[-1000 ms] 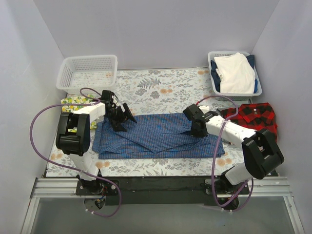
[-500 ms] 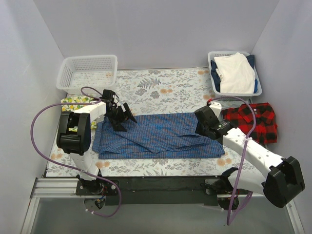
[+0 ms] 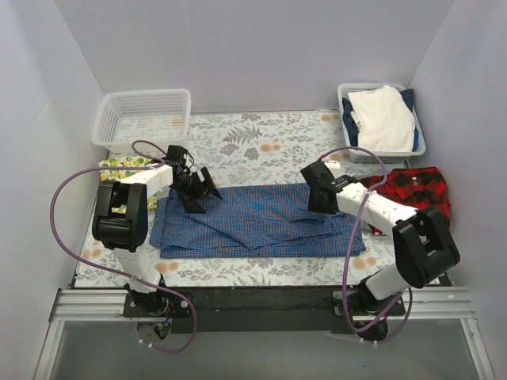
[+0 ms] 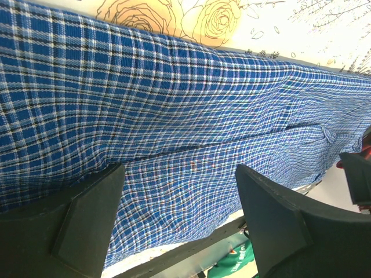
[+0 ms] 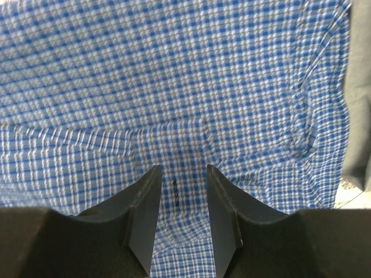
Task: Fold and stack the long sleeve shirts
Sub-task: Fold the shirt
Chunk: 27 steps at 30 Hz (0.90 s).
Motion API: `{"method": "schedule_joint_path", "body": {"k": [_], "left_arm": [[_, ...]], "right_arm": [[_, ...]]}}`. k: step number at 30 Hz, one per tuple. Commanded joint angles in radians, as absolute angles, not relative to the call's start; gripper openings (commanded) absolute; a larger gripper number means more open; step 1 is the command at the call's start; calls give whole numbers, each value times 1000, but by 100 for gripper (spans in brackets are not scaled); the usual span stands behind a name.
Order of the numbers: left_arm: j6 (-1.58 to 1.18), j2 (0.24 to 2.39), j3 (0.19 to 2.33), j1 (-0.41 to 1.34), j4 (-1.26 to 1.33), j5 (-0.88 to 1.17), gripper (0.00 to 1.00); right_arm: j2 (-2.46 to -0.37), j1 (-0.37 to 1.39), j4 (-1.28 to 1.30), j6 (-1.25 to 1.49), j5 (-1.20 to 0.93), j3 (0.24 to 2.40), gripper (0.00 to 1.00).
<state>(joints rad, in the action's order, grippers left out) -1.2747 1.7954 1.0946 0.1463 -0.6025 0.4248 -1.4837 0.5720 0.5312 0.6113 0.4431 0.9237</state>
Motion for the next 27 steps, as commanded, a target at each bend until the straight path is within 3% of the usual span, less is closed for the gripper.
{"method": "schedule_joint_path", "body": {"k": [1, 10, 11, 12, 15, 18, 27], "left_arm": [[-1224, 1836, 1078, 146, -617, 293, 78], [-1226, 1830, 1071, 146, -617, 288, 78], [-1226, 1830, 1069, 144, -617, 288, 78], [-1226, 1829, 1069, 146, -618, 287, 78], [-1226, 1828, 1068, 146, -618, 284, 78], [-1226, 1830, 1066, 144, -618, 284, 78], [-1230, 1825, 1071, 146, -618, 278, 78]], "right_arm": [[-1511, 545, 543, 584, 479, 988, 45], [-1601, 529, 538, 549, 393, 986, 42], [-1606, 529, 540, 552, 388, 985, 39], [-1606, 529, 538, 558, 387, 983, 28], [-1589, 529, 540, 572, 400, 983, 10], [-1565, 529, 552, 578, 431, 996, 1], [-1505, 525, 575, 557, 537, 1074, 1]]}}
